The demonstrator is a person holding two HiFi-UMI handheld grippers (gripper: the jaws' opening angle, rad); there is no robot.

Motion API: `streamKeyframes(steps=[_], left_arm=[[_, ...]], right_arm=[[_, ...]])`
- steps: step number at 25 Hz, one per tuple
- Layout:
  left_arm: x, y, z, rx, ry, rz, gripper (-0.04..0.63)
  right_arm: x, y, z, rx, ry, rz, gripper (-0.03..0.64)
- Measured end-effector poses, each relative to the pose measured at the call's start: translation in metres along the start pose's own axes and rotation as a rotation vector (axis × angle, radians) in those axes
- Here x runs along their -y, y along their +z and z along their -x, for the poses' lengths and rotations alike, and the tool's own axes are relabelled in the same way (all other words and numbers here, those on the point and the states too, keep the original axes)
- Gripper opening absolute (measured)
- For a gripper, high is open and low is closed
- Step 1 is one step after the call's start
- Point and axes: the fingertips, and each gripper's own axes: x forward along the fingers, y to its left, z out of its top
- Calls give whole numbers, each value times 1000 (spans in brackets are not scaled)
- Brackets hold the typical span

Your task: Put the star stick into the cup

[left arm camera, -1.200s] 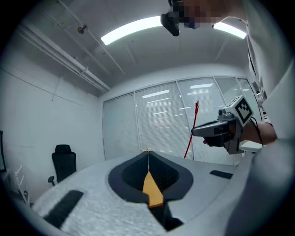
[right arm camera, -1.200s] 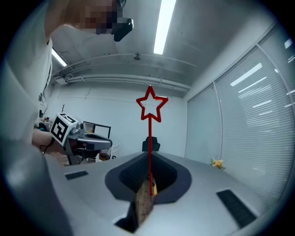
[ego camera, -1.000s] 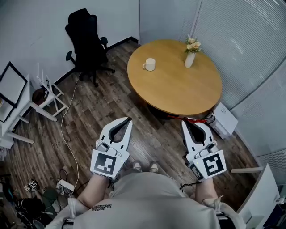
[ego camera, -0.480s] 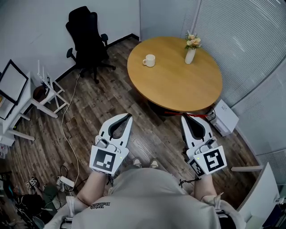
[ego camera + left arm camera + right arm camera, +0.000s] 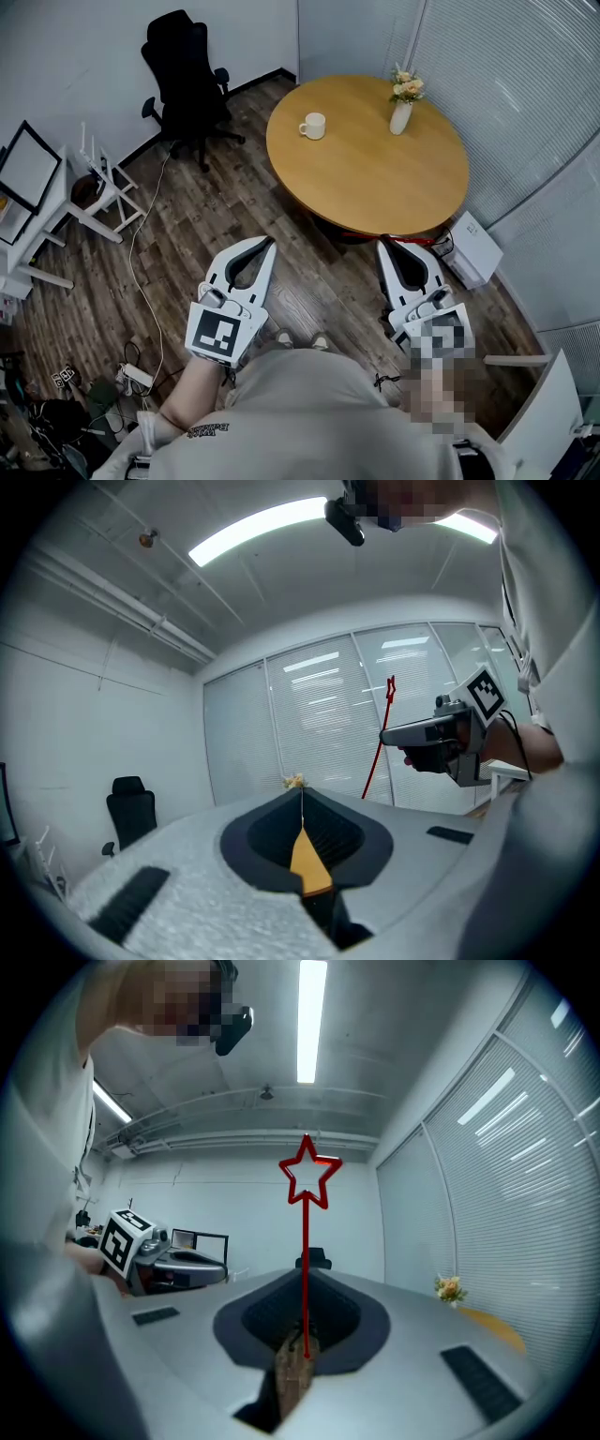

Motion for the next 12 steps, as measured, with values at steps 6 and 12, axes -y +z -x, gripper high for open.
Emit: streamKeyframes(steps=[6,12], left_arm=[[-1,2,-13,1,53,-7,21],[6,-4,-26,5,70,21,21]], right_arm=[[18,-5,2,-6,41,1,36],[38,-13,2,-5,63,-13,37]])
